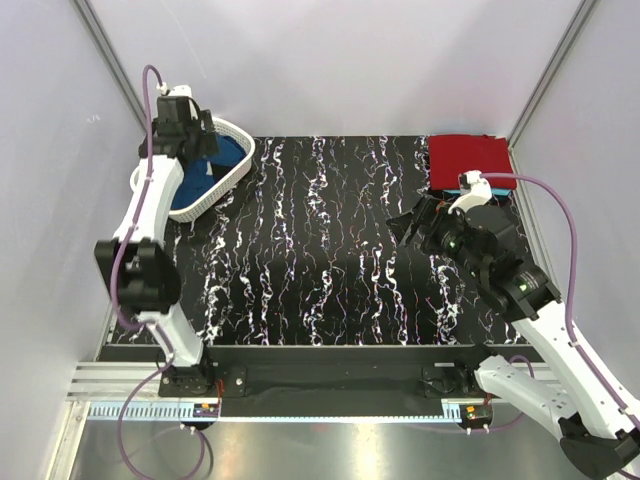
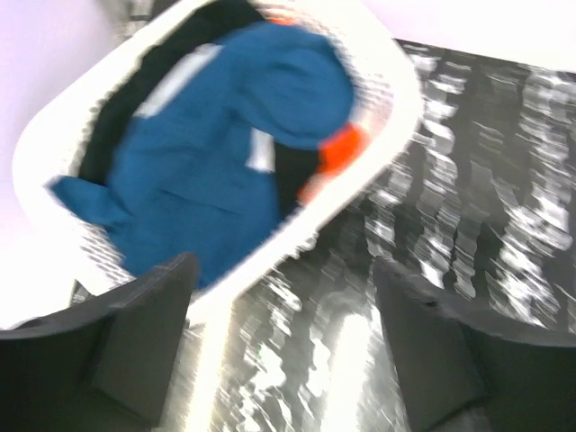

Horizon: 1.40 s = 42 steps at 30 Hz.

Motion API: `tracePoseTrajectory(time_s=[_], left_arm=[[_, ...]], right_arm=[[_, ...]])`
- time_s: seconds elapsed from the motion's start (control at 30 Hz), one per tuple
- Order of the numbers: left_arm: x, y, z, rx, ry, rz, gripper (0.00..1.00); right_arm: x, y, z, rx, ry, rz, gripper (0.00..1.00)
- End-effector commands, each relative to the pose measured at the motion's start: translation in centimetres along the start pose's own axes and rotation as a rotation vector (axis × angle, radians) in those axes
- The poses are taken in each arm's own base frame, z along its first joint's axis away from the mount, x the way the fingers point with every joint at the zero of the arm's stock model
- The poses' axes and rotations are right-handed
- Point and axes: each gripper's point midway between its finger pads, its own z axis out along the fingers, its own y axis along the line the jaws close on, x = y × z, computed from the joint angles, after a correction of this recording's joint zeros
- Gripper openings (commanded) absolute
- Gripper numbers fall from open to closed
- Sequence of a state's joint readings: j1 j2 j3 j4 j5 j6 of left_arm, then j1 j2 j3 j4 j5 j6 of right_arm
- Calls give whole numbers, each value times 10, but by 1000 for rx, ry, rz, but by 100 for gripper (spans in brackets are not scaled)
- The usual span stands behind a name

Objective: Fold and stack the t-shirts
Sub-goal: Grab the tshirt from the pile

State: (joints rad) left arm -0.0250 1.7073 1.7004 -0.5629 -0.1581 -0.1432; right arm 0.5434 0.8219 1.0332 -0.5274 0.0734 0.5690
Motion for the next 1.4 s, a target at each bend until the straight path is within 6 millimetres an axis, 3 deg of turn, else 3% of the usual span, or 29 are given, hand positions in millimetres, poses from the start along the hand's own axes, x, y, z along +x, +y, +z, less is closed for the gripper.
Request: tracePoseTrajectory(time_s=[0.0, 0.03, 0.1, 0.13, 0.2, 0.23, 0.3, 0.4, 0.63, 0.7, 0.77, 0.83, 0.97, 1.13, 1.17, 1.23, 1.27, 1.33, 1.37], left_arm=[[-17, 40, 34, -124, -2, 1, 76], [-2, 48, 60, -148, 46, -1, 74], [-5, 67, 78, -181, 47, -45, 70], [7, 73, 96, -191, 79, -54, 69], [2, 90, 108, -219, 70, -71, 65], [12, 94, 124, -221, 93, -70, 65], [5, 99, 135, -191, 81, -59, 65], [14, 97, 163, -119, 99, -18, 65], [25, 109, 191, -99, 110, -29, 62], [22, 103, 191, -65, 99, -29, 52], [14, 100, 187, -49, 81, -32, 33], [-10, 96, 170, -45, 30, -45, 26], [-70, 64, 127, 24, -106, -37, 0], [-132, 26, 51, 109, -259, -67, 0], [-141, 8, 36, 167, -285, -73, 0], [-169, -12, -11, 240, -368, -80, 0], [-189, -32, -50, 330, -435, -99, 0], [-207, -56, -93, 453, -503, -127, 0], [-216, -77, -120, 569, -536, -158, 0]], right_arm=[[-23, 4, -4, -18, -108, -56, 100], [-24, 4, -3, -20, -114, -65, 100], [-26, 4, -2, -20, -122, -70, 100], [-26, 5, 0, -22, -125, -72, 100], [-23, 4, 6, -16, -114, -73, 100], [-22, 3, 8, -14, -110, -69, 100], [-20, 3, 13, -7, -99, -60, 100], [-23, 6, 15, -15, -103, -59, 100], [-35, 7, 26, 12, -125, -81, 100], [-34, 7, 31, 18, -113, -85, 100], [-34, 8, 35, 21, -109, -85, 100], [-32, 9, 37, 16, -97, -79, 100], [-29, 13, 38, -3, -83, -60, 100], [-28, 18, 31, -34, -81, -40, 100], [-27, 17, 31, -31, -81, -38, 100], [-21, 13, 31, -26, -68, -43, 100], [-20, 12, 30, -25, -70, -41, 100], [-21, 12, 24, -31, -81, -31, 100], [-22, 12, 20, -35, -88, -25, 100]])
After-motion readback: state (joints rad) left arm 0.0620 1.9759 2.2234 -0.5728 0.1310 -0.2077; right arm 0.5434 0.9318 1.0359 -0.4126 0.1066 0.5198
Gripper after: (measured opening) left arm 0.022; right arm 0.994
